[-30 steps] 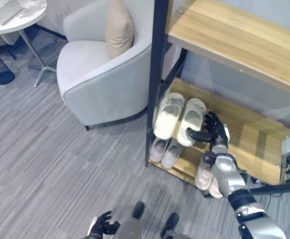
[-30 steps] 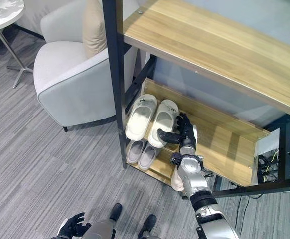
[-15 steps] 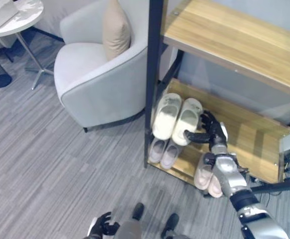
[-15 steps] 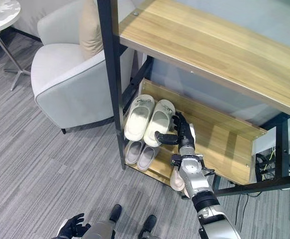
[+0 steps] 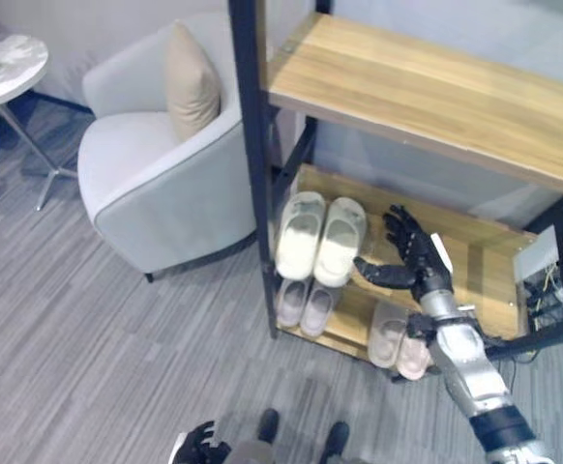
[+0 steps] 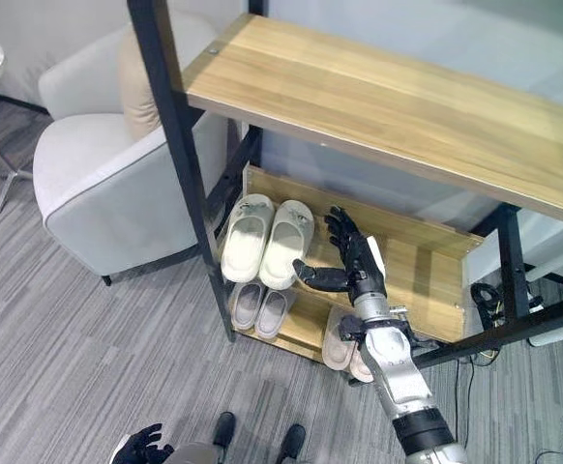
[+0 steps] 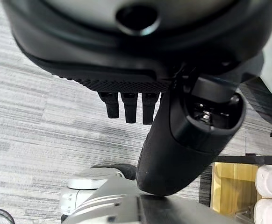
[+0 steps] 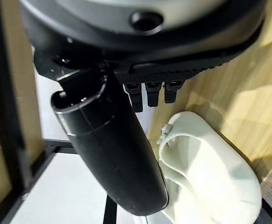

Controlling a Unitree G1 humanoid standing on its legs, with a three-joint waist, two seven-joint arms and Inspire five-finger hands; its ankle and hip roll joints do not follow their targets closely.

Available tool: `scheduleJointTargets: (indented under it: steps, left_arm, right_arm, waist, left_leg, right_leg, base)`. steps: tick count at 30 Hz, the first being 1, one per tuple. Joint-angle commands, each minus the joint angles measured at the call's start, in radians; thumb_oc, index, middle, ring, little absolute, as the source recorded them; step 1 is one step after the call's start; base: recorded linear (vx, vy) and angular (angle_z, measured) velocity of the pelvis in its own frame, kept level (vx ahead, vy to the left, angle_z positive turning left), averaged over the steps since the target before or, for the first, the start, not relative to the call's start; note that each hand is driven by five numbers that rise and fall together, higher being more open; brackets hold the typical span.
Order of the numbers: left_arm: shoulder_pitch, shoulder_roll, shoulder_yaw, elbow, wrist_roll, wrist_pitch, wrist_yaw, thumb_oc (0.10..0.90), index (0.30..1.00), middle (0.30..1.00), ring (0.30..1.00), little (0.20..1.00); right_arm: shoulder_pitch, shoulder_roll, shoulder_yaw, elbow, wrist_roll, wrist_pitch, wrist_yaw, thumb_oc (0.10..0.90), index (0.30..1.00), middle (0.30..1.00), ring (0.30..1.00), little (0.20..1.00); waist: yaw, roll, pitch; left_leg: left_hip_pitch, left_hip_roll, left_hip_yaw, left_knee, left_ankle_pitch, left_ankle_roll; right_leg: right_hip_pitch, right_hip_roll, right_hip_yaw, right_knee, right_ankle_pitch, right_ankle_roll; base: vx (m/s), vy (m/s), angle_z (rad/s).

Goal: Arrange the slippers neatly on the shoe rack.

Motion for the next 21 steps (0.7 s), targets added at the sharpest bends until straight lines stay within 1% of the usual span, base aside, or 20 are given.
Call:
scheduleJointTargets:
  steps: [1,2,3,4,9,10,11,12,15,16,19,20,21]
  left_arm:
    - [-0.025,-0.051,-0.026,0.073,0.033,-0.027,-0.020,0.800,0.900,0.900,0.900,0.900]
    - [-0.026,-0.055,-0.021,0.077,0.035,-0.028,-0.022,0.800,0.900,0.900,0.900,0.900]
    - [-0.031,-0.059,-0.012,0.081,0.039,-0.031,-0.028,0.800,0.900,0.900,0.900,0.900]
    - [-0.030,-0.060,-0.013,0.081,0.039,-0.031,-0.028,0.800,0.900,0.900,0.900,0.900]
    - [-0.029,-0.079,0.000,0.095,0.049,-0.038,-0.045,0.800,0.900,0.900,0.900,0.900]
    - [-0.027,-0.081,-0.001,0.099,0.050,-0.039,-0.047,0.800,0.900,0.900,0.900,0.900]
    - [-0.028,-0.085,0.001,0.101,0.054,-0.042,-0.057,0.800,0.900,0.900,0.900,0.900]
    - [-0.027,-0.086,0.000,0.101,0.054,-0.042,-0.057,0.800,0.900,0.900,0.900,0.900]
    - [-0.028,-0.092,0.000,0.106,0.055,-0.046,-0.069,0.800,0.900,0.900,0.900,0.900]
    - [-0.032,-0.093,-0.002,0.102,0.056,-0.048,-0.078,0.800,0.900,0.900,0.900,0.900]
    - [-0.032,-0.094,-0.009,0.097,0.057,-0.051,-0.080,0.800,0.900,0.900,0.900,0.900]
    - [-0.033,-0.096,-0.018,0.094,0.057,-0.052,-0.083,0.800,0.900,0.900,0.900,0.900]
    - [-0.035,-0.097,-0.022,0.095,0.058,-0.052,-0.084,0.800,0.900,0.900,0.900,0.900]
  right_arm:
    - [0.015,-0.067,-0.087,-0.181,-0.031,-0.109,0.049,0.800,0.900,0.900,0.900,0.900]
    - [0.047,-0.076,-0.094,-0.210,-0.036,-0.108,0.068,0.800,0.900,0.900,0.900,0.900]
    - [0.107,-0.095,-0.102,-0.262,-0.056,-0.114,0.104,0.800,0.900,0.900,0.900,0.900]
    - [0.111,-0.096,-0.103,-0.266,-0.056,-0.112,0.105,0.800,0.900,0.900,0.900,0.900]
    - [0.260,-0.130,-0.119,-0.348,-0.091,-0.110,0.192,0.800,0.900,0.900,0.900,0.900]
    - [0.283,-0.138,-0.117,-0.359,-0.089,-0.111,0.208,0.800,0.900,0.900,0.900,0.900]
    - [0.333,-0.158,-0.118,-0.384,-0.096,-0.108,0.246,0.800,0.900,0.900,0.900,0.900]
    - [0.336,-0.159,-0.119,-0.386,-0.095,-0.107,0.247,0.800,0.900,0.900,0.900,0.900]
    - [0.402,-0.193,-0.112,-0.389,-0.114,-0.101,0.289,0.800,0.900,0.900,0.900,0.900]
    - [0.438,-0.213,-0.111,-0.370,-0.145,-0.095,0.303,0.800,0.900,0.900,0.900,0.900]
    - [0.455,-0.221,-0.108,-0.354,-0.161,-0.094,0.311,0.800,0.900,0.900,0.900,0.900]
    - [0.473,-0.232,-0.095,-0.302,-0.214,-0.093,0.304,0.800,0.900,0.900,0.900,0.900]
    - [0.484,-0.230,-0.090,-0.274,-0.228,-0.090,0.303,0.800,0.900,0.900,0.900,0.900]
  waist:
    - [-0.024,0.013,-0.078]
    - [-0.033,0.016,-0.082]
    - [-0.052,0.021,-0.087]
    - [-0.052,0.022,-0.088]
    - [-0.098,0.036,-0.100]
    - [-0.102,0.038,-0.102]
    - [-0.117,0.042,-0.107]
    - [-0.116,0.043,-0.108]
    - [-0.137,0.049,-0.112]
    - [-0.150,0.052,-0.113]
    - [-0.156,0.056,-0.112]
    - [-0.165,0.061,-0.112]
    - [-0.170,0.062,-0.112]
  left_leg:
    - [0.017,0.063,0.041,-0.026,-0.040,-0.063]
    - [0.016,0.064,0.043,-0.026,-0.038,-0.066]
    - [0.016,0.066,0.049,-0.026,-0.034,-0.071]
    - [0.016,0.067,0.049,-0.026,-0.034,-0.072]
    - [0.031,0.079,0.073,-0.026,-0.031,-0.077]
    - [0.036,0.082,0.079,-0.026,-0.032,-0.077]
    - [0.047,0.087,0.090,-0.026,-0.032,-0.079]
    - [0.048,0.088,0.091,-0.026,-0.033,-0.079]
    - [0.065,0.097,0.106,-0.026,-0.032,-0.083]
    - [0.072,0.102,0.115,-0.026,-0.031,-0.086]
    - [0.076,0.105,0.120,-0.026,-0.029,-0.088]
    - [0.082,0.110,0.126,-0.026,-0.027,-0.090]
    - [0.083,0.113,0.130,-0.026,-0.025,-0.092]
  right_leg:
    - [0.060,-0.040,-0.037,0.022,-0.091,0.088]
    - [0.060,-0.039,-0.037,0.020,-0.091,0.088]
    - [0.062,-0.036,-0.036,0.019,-0.092,0.087]
    - [0.062,-0.036,-0.036,0.019,-0.092,0.087]
    - [0.063,-0.023,-0.011,0.015,-0.093,0.085]
    - [0.065,-0.021,-0.005,0.015,-0.094,0.084]
    - [0.069,-0.016,0.008,0.013,-0.096,0.083]
    - [0.069,-0.016,0.009,0.013,-0.096,0.083]
    - [0.076,-0.008,0.029,0.012,-0.100,0.081]
    - [0.079,-0.003,0.039,0.011,-0.103,0.080]
    - [0.081,0.000,0.045,0.011,-0.104,0.079]
    - [0.083,0.005,0.054,0.009,-0.106,0.078]
    - [0.083,0.007,0.056,0.009,-0.106,0.077]
  base:
    - [-0.05,-0.041,-0.03]
    - [-0.06,-0.043,-0.03]
    - [-0.06,-0.043,-0.06]
    - [-0.05,-0.042,-0.06]
    - [-0.03,-0.041,-0.10]
    - [-0.02,-0.063,-0.28]
    - [-0.01,-0.047,-0.32]
    - [-0.01,-0.047,-0.23]
    - [-0.01,-0.042,-0.19]
    - [-0.02,-0.035,-0.19]
    - [-0.02,-0.031,-0.21]
    - [-0.02,-0.036,-0.26]
    - [-0.03,-0.048,-0.18]
